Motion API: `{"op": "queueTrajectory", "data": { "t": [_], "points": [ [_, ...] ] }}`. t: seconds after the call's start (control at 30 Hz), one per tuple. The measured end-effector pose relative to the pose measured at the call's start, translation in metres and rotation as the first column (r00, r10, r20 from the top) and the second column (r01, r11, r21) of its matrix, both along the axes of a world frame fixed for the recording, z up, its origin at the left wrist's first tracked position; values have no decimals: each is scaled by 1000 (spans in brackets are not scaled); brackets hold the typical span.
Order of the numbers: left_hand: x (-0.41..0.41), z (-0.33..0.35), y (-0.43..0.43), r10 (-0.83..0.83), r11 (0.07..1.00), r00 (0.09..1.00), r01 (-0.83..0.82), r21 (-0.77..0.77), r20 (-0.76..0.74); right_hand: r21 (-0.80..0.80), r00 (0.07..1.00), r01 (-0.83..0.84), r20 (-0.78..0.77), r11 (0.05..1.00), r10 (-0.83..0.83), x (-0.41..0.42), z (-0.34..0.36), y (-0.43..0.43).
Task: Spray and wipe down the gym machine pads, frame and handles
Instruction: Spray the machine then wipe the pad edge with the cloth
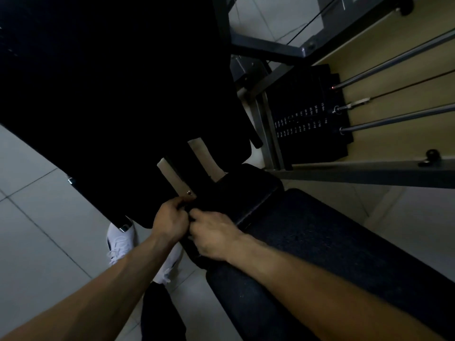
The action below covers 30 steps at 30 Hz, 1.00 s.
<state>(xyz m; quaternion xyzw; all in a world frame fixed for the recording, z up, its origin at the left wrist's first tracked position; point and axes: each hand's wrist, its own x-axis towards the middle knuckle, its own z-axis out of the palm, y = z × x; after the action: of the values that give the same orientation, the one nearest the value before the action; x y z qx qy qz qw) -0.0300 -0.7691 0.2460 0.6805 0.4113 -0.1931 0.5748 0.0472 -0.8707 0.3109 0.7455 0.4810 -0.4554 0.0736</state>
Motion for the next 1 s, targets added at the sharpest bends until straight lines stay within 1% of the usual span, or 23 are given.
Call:
{"op": "queueTrajectory", "data": {
  "t": [0.07, 0.1, 0.17, 0.23, 0.27, 0.3, 0.33, 0.4, 0.43, 0.47, 0.5, 0.53, 0.6, 0.7, 0.73, 0.77, 0.8, 0.83, 0.87, 0.9, 0.93, 0.97, 1.0],
  "points": [
    [0, -1, 7, 12, 1000, 999, -13, -27, -39, 15, 999, 49, -23, 999, -49, 13, -12, -2],
    [0, -2, 9, -2, 998, 999, -1, -62, -51, 12, 995, 99, 19, 995, -100, 32, -16, -8],
    [-2, -10, 11, -53, 991, 997, 45, -123, -62, -51, 968, 177, 187, 983, -165, 86, -25, -22],
    [-4, -14, 11, -119, 984, 990, 107, -140, -76, -103, 887, 312, 388, 944, -251, 132, -31, -31],
    [-6, -17, 12, -132, 983, 988, 120, -136, -77, -111, 848, 355, 455, 928, -270, 141, -35, -28],
    [-6, -21, 13, -133, 983, 988, 121, -141, -74, -126, 847, 359, 461, 925, -265, 134, -38, -18],
    [-6, -22, 15, -113, 984, 991, 101, -147, -73, -150, 883, 317, 408, 936, -233, 117, -42, -5],
    [-9, -25, 18, -45, 987, 996, 32, -160, -81, -172, 969, 167, 211, 971, -129, 60, -51, 18],
    [-10, -28, 19, -20, 987, 997, 8, -161, -74, -163, 989, 112, 114, 980, -94, 36, -53, 25],
    [-11, -30, 20, -1, 985, 998, -11, -175, -67, -141, 996, 81, 53, 987, -74, 24, -56, 27],
    [-12, -31, 20, 5, 983, 997, -18, -185, -73, -102, 997, 70, 36, 992, -67, 26, -58, 26],
    [-13, -34, 19, 11, 981, 997, -24, -193, -72, -87, 994, 91, 65, 992, -86, 40, -58, 22],
    [-14, -36, 16, -6, 983, 996, -10, -182, -86, -108, 963, 214, 191, 971, -191, 82, -59, 6],
    [-17, -32, 16, -32, 982, 994, 13, -191, -100, -153, 837, 428, 438, 891, -327, 151, -45, -19],
    [-17, -29, 16, -20, 977, 995, -1, -213, -96, -126, 778, 511, 487, 850, -396, 166, -37, -22],
    [-15, -20, 19, -7, 973, 996, -13, -229, -86, -43, 695, 625, 485, 780, -531, 174, -26, -21],
    [-14, -14, 19, 14, 970, 997, -32, -240, -75, 56, 570, 765, 407, 642, -714, 174, -18, -21],
    [-11, 10, 24, 43, 969, 998, -51, -241, -39, 160, 388, 890, 229, 427, -893, 168, 6, -15],
    [-7, 22, 25, 69, 961, 997, -71, -266, -19, 182, 154, 972, -27, 147, -988, 158, 19, -6],
    [-3, 32, 24, 97, 954, 995, -92, -286, 3, 84, -106, 987, -284, -135, -953, 145, 29, 4],
    [3, 55, 29, 114, 951, 993, -99, -294, 35, -66, -319, 942, -474, -329, -821, 132, 46, 15],
    [7, 79, 33, 161, 942, 985, -132, -309, 68, -226, -467, 880, -569, -417, -677, 115, 64, 24],
    [11, 103, 38, 217, 929, 971, -173, -327, 104, -367, -571, 818, -611, -444, -548, 96, 84, 34]
  ]
}}
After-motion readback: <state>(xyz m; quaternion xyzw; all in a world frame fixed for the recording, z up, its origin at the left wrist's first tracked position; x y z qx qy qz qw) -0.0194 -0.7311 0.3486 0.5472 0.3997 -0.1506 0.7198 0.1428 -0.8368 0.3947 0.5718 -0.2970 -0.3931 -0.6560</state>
